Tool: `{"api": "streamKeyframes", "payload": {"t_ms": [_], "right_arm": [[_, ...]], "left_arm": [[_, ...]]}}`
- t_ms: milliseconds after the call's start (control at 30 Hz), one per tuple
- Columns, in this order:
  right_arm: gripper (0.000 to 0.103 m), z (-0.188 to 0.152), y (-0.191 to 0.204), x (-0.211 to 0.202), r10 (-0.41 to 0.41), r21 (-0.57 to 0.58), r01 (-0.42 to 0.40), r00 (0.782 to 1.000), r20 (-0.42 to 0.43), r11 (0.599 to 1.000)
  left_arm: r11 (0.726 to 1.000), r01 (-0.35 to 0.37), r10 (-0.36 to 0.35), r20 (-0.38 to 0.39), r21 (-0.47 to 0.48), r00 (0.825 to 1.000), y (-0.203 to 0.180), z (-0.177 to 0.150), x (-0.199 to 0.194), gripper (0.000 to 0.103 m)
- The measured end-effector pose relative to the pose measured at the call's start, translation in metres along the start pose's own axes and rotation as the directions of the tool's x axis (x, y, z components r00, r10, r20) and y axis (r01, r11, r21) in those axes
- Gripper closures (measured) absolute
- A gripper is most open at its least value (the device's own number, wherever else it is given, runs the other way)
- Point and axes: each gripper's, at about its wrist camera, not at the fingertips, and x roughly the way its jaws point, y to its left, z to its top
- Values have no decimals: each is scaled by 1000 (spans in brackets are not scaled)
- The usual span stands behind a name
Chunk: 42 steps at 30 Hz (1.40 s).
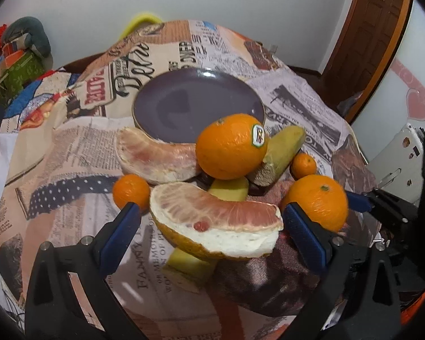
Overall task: Organize fruits
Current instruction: 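Grasp the pink pomelo segment with the left tool while the right tool grasps a large orange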
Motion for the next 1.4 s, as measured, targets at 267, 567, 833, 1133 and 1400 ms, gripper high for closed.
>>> {"api": "streamKeyframes", "payload": {"t_ms": [267, 567, 833, 1133, 1400], "right_arm": [[38, -4, -19, -18, -34, 42, 34, 999, 15, 999], [38, -3, -25, -26, -47, 75, 44, 998, 34, 996], [38, -3, -19, -28, -43, 67, 40, 998, 39, 997], [38, 6, -11, -36, -47, 57, 42, 996, 76, 998], [38, 33, -5, -50, -61, 26, 57, 985, 162, 998]], "left_arm": [[998, -25, 24, -32, -51, 999, 1, 0, 16, 1], [997, -56, 57, 8, -49, 998, 0, -7, 21, 7], [998, -43, 45, 50, -50, 998, 5, -12, 2, 9], [999, -38, 37, 157, -1, 987, -2, -9, -43, 9], [999, -34, 31, 253, 7, 967, -1, 12, -72, 9]]}}
